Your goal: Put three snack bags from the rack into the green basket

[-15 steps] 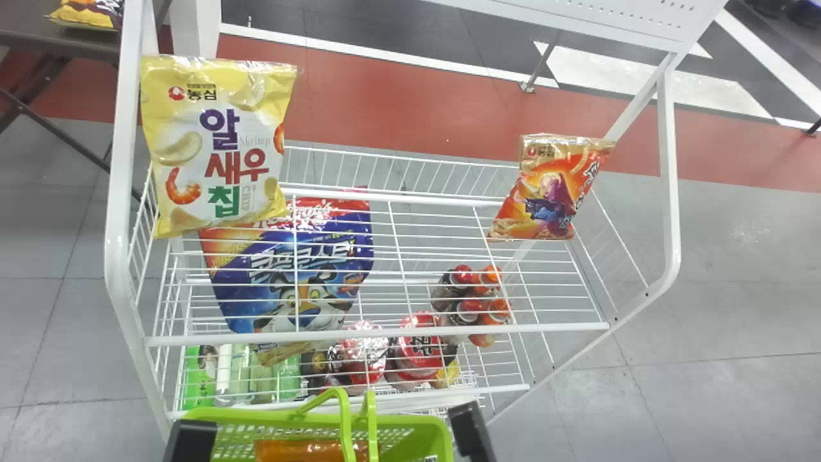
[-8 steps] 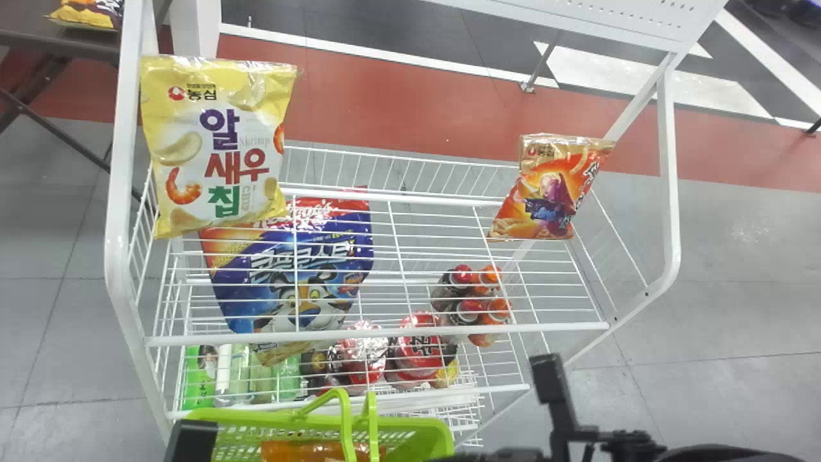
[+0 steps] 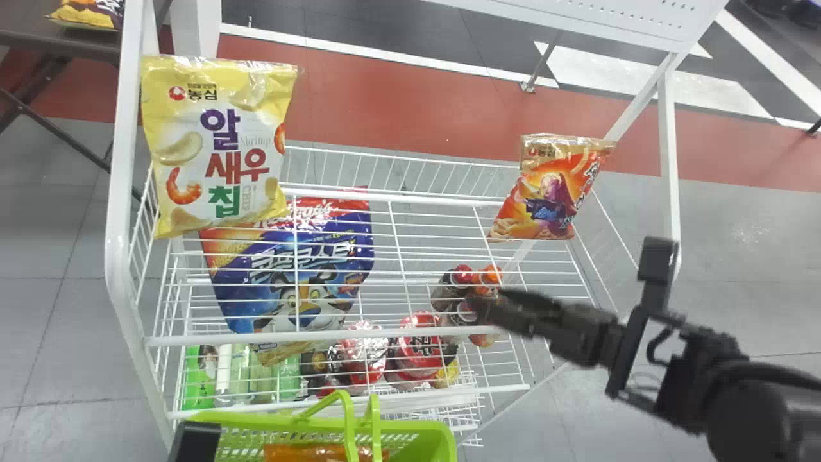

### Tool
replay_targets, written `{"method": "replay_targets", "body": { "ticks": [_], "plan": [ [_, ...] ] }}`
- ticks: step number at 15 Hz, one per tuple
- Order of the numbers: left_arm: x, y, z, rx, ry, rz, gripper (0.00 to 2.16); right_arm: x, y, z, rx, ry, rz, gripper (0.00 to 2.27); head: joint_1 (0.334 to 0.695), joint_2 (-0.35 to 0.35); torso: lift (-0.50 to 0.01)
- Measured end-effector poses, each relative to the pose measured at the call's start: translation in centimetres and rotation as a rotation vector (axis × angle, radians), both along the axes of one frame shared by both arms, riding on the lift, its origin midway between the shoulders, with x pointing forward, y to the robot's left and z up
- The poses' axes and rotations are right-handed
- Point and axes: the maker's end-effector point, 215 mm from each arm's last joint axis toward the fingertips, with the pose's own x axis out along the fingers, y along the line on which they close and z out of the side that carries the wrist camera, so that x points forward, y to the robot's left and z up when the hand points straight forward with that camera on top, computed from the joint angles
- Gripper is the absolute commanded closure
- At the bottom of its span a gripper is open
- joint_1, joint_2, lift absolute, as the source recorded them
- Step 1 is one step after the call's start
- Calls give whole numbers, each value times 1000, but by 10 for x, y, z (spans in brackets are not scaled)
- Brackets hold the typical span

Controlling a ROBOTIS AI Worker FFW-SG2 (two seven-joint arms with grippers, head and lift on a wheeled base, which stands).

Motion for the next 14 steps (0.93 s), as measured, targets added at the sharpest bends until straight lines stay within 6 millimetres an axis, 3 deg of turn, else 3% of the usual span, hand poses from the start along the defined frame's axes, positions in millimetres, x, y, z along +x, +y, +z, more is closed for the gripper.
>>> {"method": "replay_targets", "body": {
  "ticks": [2, 7, 10, 14],
  "plan": [
    [0, -1, 0, -2, 2, 0, 1889, 51, -38, 21, -99, -148, -129, 130, 695, -350, 0],
    [-1, 2, -2, 2, 8, 2, 1889, 124, -102, 52, -248, -421, -353, 130, 695, -350, 0],
    [-2, 3, -5, 5, 16, 5, 1889, 144, -140, 52, -290, -517, -439, 130, 695, -350, 0],
    [-2, 5, -5, 2, 20, 10, 1889, 157, -155, 32, -345, -513, -484, 130, 695, -350, 0]
  ]
}}
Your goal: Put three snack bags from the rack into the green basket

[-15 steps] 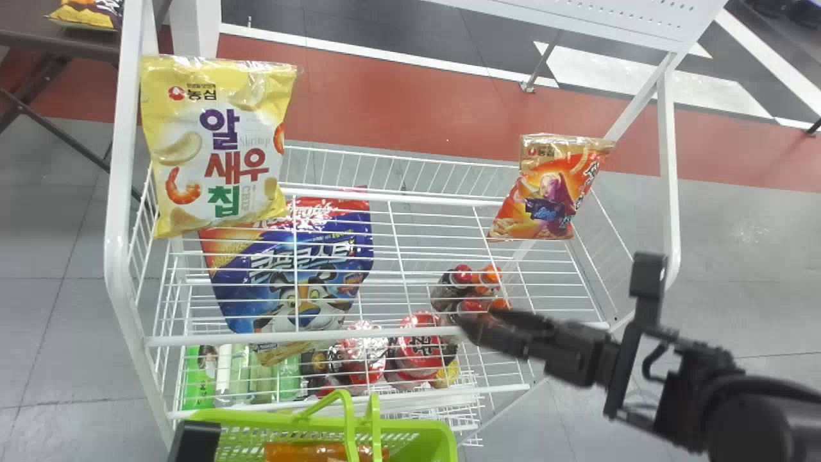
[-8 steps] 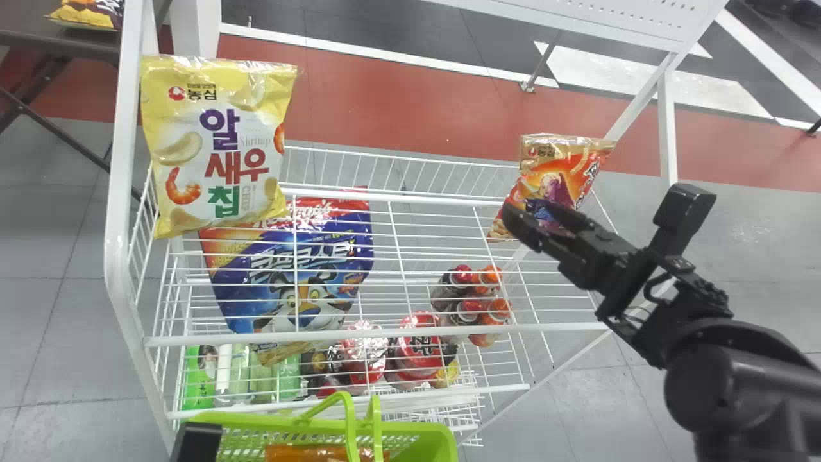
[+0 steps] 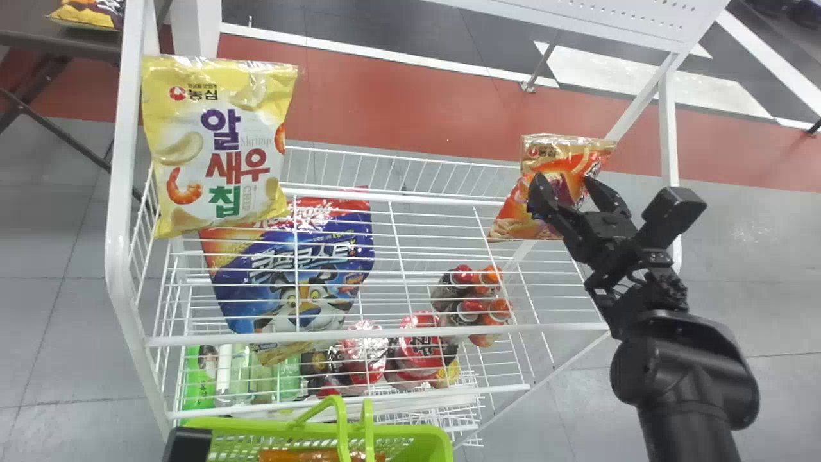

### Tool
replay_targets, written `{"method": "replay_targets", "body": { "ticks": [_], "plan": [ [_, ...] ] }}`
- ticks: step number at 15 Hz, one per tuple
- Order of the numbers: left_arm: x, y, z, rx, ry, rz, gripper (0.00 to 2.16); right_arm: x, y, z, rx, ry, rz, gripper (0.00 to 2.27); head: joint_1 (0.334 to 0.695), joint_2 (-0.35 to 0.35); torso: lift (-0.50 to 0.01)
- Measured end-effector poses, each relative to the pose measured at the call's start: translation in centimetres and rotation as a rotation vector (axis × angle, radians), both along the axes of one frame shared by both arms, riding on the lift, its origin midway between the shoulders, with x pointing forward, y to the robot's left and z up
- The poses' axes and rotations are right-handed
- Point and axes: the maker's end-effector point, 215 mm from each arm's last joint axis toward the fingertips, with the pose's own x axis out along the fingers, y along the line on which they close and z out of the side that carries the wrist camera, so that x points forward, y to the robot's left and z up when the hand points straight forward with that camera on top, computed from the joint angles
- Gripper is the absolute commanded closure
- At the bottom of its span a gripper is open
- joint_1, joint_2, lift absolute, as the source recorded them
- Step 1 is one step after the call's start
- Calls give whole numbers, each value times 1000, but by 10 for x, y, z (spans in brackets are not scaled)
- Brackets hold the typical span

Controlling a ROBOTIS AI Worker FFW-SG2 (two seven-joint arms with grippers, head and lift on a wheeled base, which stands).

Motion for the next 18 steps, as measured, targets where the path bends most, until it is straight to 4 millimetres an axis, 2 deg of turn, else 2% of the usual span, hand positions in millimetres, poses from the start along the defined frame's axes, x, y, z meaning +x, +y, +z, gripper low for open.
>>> {"method": "replay_targets", "body": {
  "ticks": [1, 2, 3, 4, 5, 7, 9, 18],
  "plan": [
    [0, 0, 0, 0, 1, 1, 1889, 5, -3, -9, -7, 20, -3, 157, 695, -350, 0],
    [0, 0, 0, 0, 1, 1, 1889, 8, -5, -19, -14, 42, -5, 329, 695, -350, 0],
    [1, 0, 0, 1, 0, 1, 1889, 9, -8, -28, -18, 61, -6, 745, 695, -350, 0],
    [1, 0, 0, 1, 0, 0, 1885, 10, -9, -34, -20, 74, -4, 1720, 695, -350, 0],
    [2, -1, 0, 2, 1, 0, 1889, 10, -10, -38, -21, 84, 1, 2121, 695, -350, 0],
    [2, -1, -1, 2, 3, -2, 1889, 9, -8, -44, -8, 104, 7, 2219, 695, -350, 0],
    [2, -1, -1, 3, 3, -3, 1889, 5, -8, -41, -1, 105, 14, 2223, 695, -350, 0],
    [1, 0, 0, 6, -2, -7, 1889, -26, 5, 10, 64, 25, 39, 2236, 695, -350, 0]
  ]
}}
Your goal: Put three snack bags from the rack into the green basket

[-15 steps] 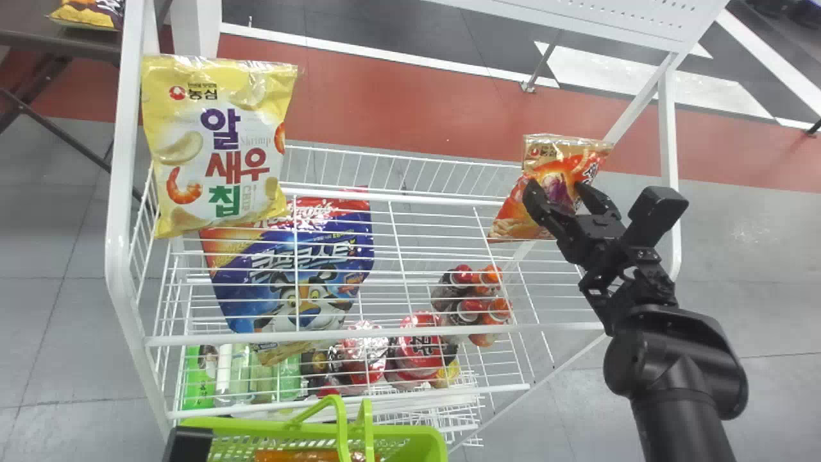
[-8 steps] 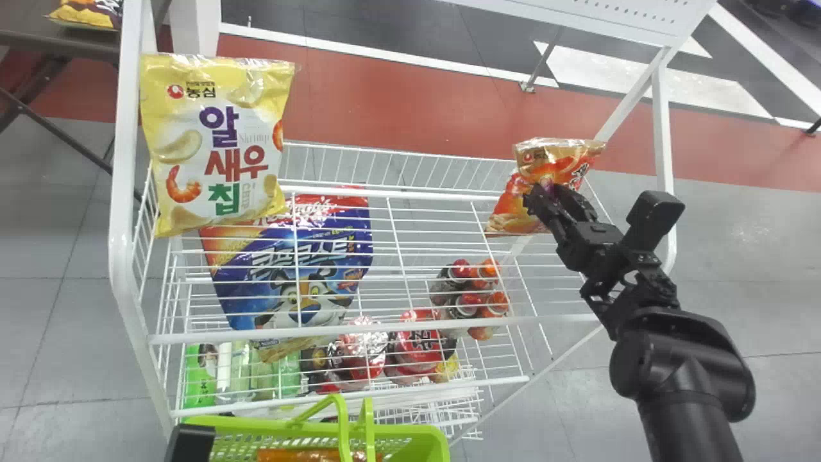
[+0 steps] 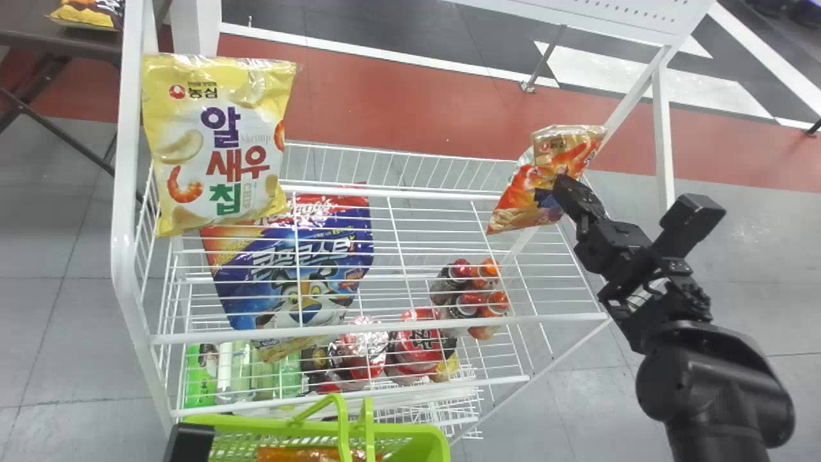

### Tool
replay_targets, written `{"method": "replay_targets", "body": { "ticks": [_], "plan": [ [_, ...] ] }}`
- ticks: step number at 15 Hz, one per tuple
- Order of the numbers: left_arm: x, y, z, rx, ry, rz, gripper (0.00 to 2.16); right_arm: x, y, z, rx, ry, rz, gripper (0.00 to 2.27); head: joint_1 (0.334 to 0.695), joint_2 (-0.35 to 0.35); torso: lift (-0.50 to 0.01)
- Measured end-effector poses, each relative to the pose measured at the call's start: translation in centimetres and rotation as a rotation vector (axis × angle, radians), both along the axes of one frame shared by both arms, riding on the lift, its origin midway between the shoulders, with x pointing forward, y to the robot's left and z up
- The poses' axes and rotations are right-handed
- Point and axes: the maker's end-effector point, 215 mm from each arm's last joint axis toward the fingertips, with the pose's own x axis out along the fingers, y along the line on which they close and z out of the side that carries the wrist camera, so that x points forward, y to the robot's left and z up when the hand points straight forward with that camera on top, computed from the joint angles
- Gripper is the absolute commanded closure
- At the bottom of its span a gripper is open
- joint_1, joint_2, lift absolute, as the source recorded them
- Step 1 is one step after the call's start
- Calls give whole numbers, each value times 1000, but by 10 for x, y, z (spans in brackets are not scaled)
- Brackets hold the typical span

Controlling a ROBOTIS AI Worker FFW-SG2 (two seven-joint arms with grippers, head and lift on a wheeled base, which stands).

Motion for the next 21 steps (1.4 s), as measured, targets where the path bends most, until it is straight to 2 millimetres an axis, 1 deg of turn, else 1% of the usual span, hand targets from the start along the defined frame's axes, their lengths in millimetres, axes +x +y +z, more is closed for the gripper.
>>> {"method": "replay_targets", "body": {
  "ticks": [1, 3, 4, 6, 8, 10, 11, 12, 14, 16, 17, 18, 21],
  "plan": [
    [0, 0, 0, 0, 0, -1, 1889, -6, 6, 9, 13, -10, 11, 2236, 695, -350, 0],
    [-1, -1, 1, -1, -2, -2, 1889, -18, 29, 30, 42, -13, 74, 2236, 695, -350, 0],
    [-1, -1, 1, 0, -2, -2, 1889, -26, 50, 36, 66, 12, 138, 2236, 695, -350, 0],
    [-1, -1, 1, -2, -2, -2, 1889, -49, 96, 40, 117, 88, 270, 2236, 695, -350, 0],
    [-2, -1, 2, -4, -2, -3, 1889, -81, 140, 41, 186, 168, 396, 2236, 695, -350, 0],
    [-2, -2, 2, -3, -3, -2, 1885, -113, 173, 44, 252, 248, 484, 2236, 695, -350, 0],
    [-2, -2, 2, -3, -2, -1, 1889, -132, 187, 42, 281, 310, 519, 2236, 695, -350, 0],
    [-2, -2, 1, -4, -2, 0, 1889, -154, 198, 34, 311, 400, 544, 2236, 695, -350, 0],
    [-1, -2, 2, -5, -3, 0, 1889, -200, 210, 14, 357, 569, 573, 2236, 695, -350, 0],
    [-1, -3, 2, -7, -2, 2, 1889, -239, 218, -2, 415, 694, 601, 2236, 695, -350, 0],
    [-1, -3, 2, -8, -2, 3, 1889, -251, 219, -8, 437, 731, 608, 2236, 695, -350, 0],
    [-1, -3, 1, -8, -1, 3, 1885, -260, 218, -12, 450, 753, 609, 2236, 695, -350, 0],
    [-2, -4, 1, -5, -1, 1, 1889, -277, 218, -25, 487, 806, 623, 2236, 695, -350, 0]
  ]
}}
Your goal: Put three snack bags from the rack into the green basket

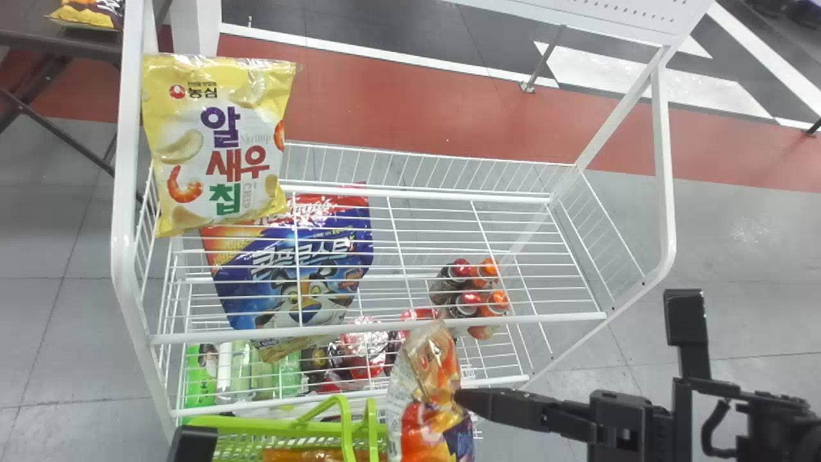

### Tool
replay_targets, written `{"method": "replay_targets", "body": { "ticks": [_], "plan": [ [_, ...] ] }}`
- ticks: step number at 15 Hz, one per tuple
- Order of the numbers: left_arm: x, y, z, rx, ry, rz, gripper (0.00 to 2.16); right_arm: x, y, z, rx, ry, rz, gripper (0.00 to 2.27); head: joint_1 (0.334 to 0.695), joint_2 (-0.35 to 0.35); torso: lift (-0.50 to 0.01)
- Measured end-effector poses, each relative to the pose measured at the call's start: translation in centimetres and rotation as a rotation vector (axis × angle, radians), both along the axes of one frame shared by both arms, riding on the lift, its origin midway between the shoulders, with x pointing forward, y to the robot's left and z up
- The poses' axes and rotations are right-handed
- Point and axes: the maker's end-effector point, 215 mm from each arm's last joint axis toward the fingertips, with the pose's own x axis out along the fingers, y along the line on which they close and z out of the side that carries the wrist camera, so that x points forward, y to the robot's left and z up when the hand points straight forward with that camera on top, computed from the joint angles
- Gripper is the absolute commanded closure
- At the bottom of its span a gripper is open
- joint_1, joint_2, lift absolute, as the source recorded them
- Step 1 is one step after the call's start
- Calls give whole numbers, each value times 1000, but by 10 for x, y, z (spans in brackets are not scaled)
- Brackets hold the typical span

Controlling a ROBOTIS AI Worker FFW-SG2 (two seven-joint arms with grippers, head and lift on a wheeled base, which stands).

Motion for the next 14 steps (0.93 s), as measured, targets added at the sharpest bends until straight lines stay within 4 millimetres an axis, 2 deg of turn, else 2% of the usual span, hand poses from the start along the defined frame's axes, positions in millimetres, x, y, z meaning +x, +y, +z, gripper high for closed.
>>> {"method": "replay_targets", "body": {
  "ticks": [3, 8, 11, 14],
  "plan": [
    [-1, -2, 0, 5, -3, -5, 1885, -23, 18, -33, 43, 109, 42, 2236, 695, -350, 0],
    [-4, -4, -1, 21, -8, -19, 1889, -68, 65, -108, 101, 337, 138, 2236, 695, -350, 0],
    [-5, -3, -1, 29, -11, -24, 1889, -69, 85, -149, 78, 376, 169, 2236, 695, -350, 0],
    [-5, -4, 0, 31, -13, -26, 1889, -71, 84, -198, -49, 395, 189, 2236, 695, -350, 0]
  ]
}}
